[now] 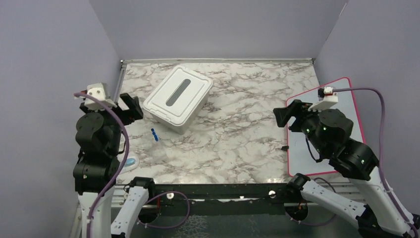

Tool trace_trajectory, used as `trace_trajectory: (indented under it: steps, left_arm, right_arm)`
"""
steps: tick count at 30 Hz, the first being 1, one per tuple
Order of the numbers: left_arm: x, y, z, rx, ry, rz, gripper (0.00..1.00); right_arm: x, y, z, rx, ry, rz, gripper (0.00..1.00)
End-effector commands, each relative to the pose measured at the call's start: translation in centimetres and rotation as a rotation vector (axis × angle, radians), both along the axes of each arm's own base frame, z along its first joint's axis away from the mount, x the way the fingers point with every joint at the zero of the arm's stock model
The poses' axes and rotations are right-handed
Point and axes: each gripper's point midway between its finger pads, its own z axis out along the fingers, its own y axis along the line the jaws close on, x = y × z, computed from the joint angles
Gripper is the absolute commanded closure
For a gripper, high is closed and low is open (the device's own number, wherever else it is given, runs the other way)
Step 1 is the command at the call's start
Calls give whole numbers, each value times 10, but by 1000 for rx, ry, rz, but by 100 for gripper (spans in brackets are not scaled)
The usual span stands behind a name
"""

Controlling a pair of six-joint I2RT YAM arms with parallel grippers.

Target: Organize the chemistry lab equipment

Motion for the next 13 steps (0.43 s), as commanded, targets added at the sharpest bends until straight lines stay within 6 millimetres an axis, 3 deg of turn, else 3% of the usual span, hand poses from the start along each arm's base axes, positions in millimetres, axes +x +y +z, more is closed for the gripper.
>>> trace_trajectory:
  steps: [1,8,13]
  left_arm:
    - [-37,45,5,67,14,231,10]
    - [-67,64,12,93,8,325,10]
    - [-76,66,14,85,-8,325,7]
  right_arm:
    - [-11,-16,9,-29,-14,-15,20]
    - [-19,-22,16,-4,-38,-9,17]
    - [-15,-18,9,-5,-18,-15,17]
